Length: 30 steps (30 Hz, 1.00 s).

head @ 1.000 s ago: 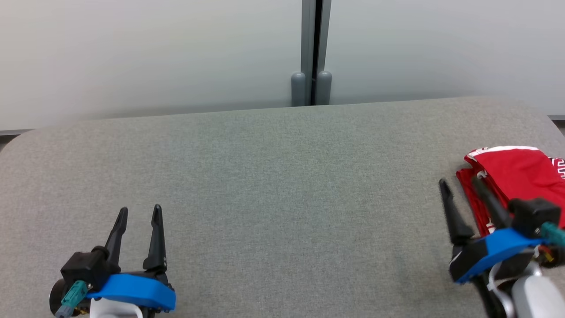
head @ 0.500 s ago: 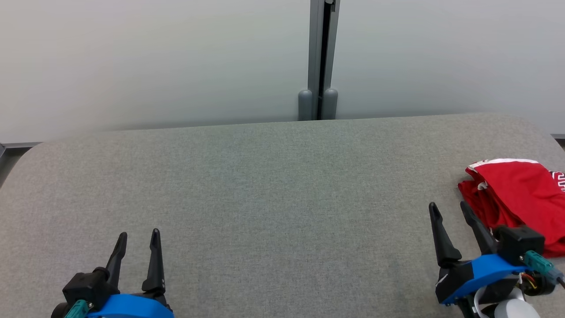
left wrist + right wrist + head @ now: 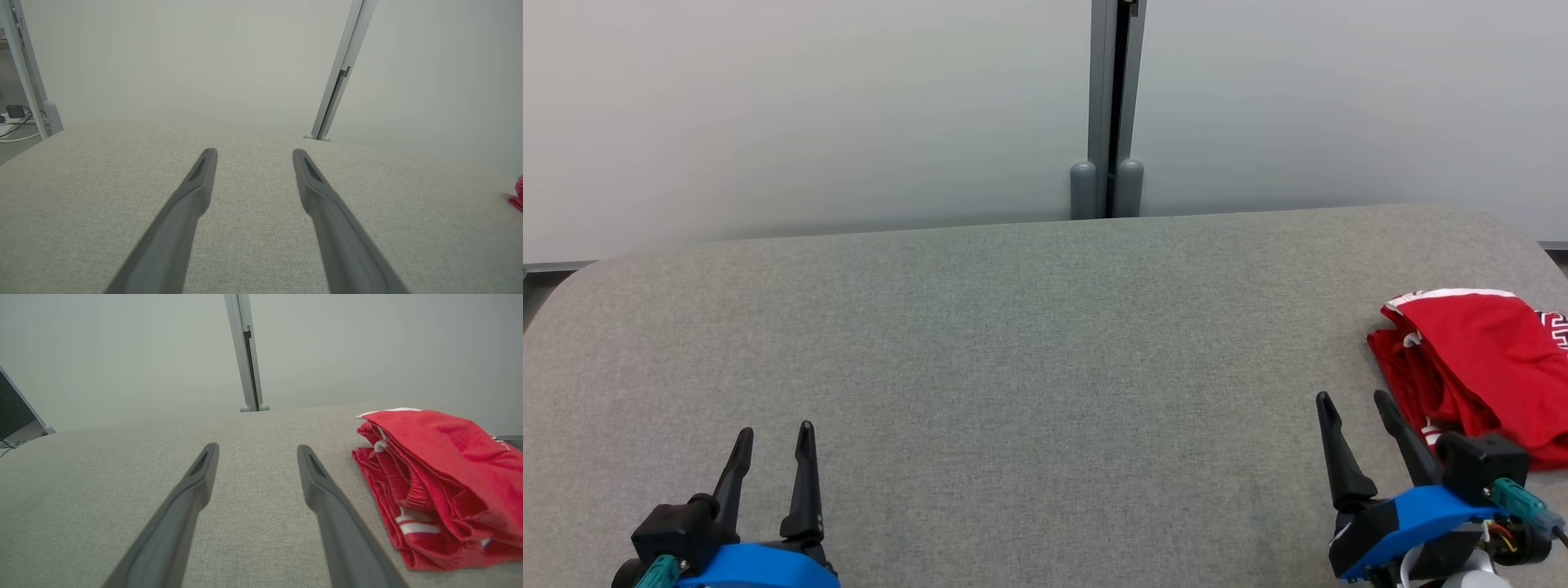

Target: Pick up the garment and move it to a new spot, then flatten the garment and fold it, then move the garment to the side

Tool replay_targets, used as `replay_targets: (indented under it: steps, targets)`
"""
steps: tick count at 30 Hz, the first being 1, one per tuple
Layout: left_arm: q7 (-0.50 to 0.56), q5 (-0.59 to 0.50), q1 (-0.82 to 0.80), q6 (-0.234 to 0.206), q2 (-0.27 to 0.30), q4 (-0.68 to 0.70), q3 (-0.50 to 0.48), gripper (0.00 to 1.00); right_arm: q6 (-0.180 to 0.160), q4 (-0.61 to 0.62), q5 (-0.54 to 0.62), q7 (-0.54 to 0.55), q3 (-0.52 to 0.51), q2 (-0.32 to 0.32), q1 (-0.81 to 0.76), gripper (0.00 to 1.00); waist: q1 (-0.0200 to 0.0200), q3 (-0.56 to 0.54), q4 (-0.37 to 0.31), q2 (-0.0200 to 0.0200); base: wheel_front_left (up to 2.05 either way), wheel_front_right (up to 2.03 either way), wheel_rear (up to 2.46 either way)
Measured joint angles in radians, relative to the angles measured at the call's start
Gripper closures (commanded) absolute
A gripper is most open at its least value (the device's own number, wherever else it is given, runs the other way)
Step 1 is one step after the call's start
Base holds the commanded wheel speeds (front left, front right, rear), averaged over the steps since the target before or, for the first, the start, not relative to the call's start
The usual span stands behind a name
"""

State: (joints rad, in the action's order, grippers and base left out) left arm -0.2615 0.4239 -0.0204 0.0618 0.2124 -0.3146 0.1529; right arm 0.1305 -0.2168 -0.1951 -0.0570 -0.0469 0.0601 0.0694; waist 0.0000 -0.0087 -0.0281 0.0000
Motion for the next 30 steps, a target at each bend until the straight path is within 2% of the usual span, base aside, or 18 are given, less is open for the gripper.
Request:
replay_targets:
  steps: [16,17,27,30]
  targets:
    - [0.000,-0.002,0.000,0.010,0.000,-0.001,-0.007,0.00,0.000,0.014,-0.001,0.013,0.003,-0.001,-0.017,0.00,0.0000,0.003,-0.004,0.0000,0.00,0.00,0.00]
    - [0.000,-0.002,0.000,0.010,-0.001,-0.003,-0.006,1.00,0.000,0.012,-0.001,0.013,0.004,-0.001,-0.017,1.00,0.0000,0.003,-0.004,0.0000,0.00,0.00,0.00]
    - [0.006,-0.001,0.056,0.009,-0.040,-0.083,-0.005,1.00,0.000,-0.084,-0.011,0.013,0.007,-0.005,-0.042,1.00,0.0000,0.004,-0.004,0.0000,0.00,0.00,0.00]
    - [0.022,0.039,0.060,0.009,-0.049,-0.087,-0.010,1.00,0.000,-0.090,-0.055,0.021,0.006,-0.006,-0.044,1.00,0.0000,0.004,-0.003,0.0000,0.00,0.00,0.00]
